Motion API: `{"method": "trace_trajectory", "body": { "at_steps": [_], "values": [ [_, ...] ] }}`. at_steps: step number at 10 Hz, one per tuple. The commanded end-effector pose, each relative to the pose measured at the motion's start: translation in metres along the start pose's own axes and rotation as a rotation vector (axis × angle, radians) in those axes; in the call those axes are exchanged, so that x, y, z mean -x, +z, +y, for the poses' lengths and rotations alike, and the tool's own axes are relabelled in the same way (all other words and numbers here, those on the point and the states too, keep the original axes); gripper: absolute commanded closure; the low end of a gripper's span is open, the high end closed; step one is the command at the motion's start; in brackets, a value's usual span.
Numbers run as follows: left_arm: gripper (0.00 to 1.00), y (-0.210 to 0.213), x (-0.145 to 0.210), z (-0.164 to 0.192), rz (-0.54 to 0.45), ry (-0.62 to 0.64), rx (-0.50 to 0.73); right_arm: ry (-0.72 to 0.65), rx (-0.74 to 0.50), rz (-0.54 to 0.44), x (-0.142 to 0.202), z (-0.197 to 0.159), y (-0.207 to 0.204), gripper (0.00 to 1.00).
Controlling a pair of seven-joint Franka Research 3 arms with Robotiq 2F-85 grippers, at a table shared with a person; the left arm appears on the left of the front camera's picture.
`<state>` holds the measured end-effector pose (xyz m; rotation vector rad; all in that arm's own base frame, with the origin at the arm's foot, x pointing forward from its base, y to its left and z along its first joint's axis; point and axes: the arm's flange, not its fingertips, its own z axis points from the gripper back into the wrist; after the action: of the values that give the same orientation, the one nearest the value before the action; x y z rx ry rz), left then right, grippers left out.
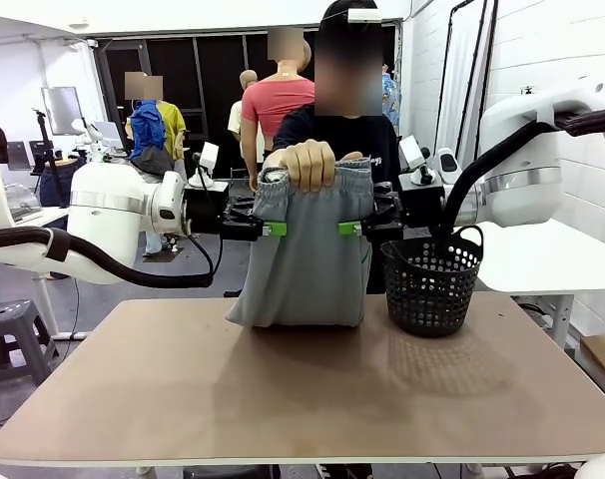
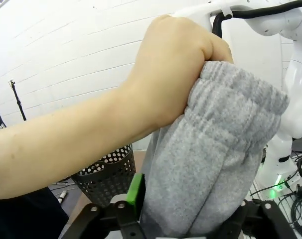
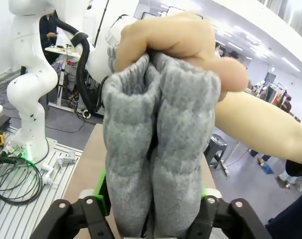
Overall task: Fold the training pants.
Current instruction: Grab both ends of the Training pants handed by a person, then release the ends of the Training pants and then grab the overlapped ends.
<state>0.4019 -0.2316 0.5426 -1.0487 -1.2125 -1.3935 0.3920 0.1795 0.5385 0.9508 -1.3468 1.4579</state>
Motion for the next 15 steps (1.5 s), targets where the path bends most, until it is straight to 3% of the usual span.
{"method": "trace_trajectory", "body": {
  "at_steps": [1, 2, 3, 7, 9, 10, 15],
  "values": [
    [0.8, -0.005, 0.0, 0.006, -0.012, 0.013, -0.026, -0.032, -0.03, -0.05, -0.004, -0.011, 0.001, 0.77],
    [1.0, -0.004, 0.0, 0.006, -0.01, 0.013, -0.029, -0.043, -0.034, -0.048, -0.003, -0.011, 0.0, 0.97],
    [1.0, -0.004, 0.001, 0.006, -0.014, 0.025, -0.028, -0.048, -0.039, -0.047, -0.003, -0.011, -0.001, 1.0],
    [1.0, 0.0, 0.003, 0.009, -0.038, 0.05, -0.011, -0.086, -0.068, -0.042, 0.001, -0.014, -0.002, 1.0],
    [1.0, 0.003, 0.005, 0.014, -0.065, 0.019, -0.002, -0.085, -0.067, 0.021, 0.002, -0.016, -0.007, 1.0],
    [1.0, -0.001, 0.009, 0.004, -0.008, 0.032, -0.008, -0.076, -0.049, -0.035, 0.008, -0.005, -0.001, 1.0],
    [1.0, -0.001, 0.009, 0.004, -0.008, 0.032, -0.008, -0.076, -0.049, -0.035, 0.008, -0.005, -0.001, 1.0]
  ]
}}
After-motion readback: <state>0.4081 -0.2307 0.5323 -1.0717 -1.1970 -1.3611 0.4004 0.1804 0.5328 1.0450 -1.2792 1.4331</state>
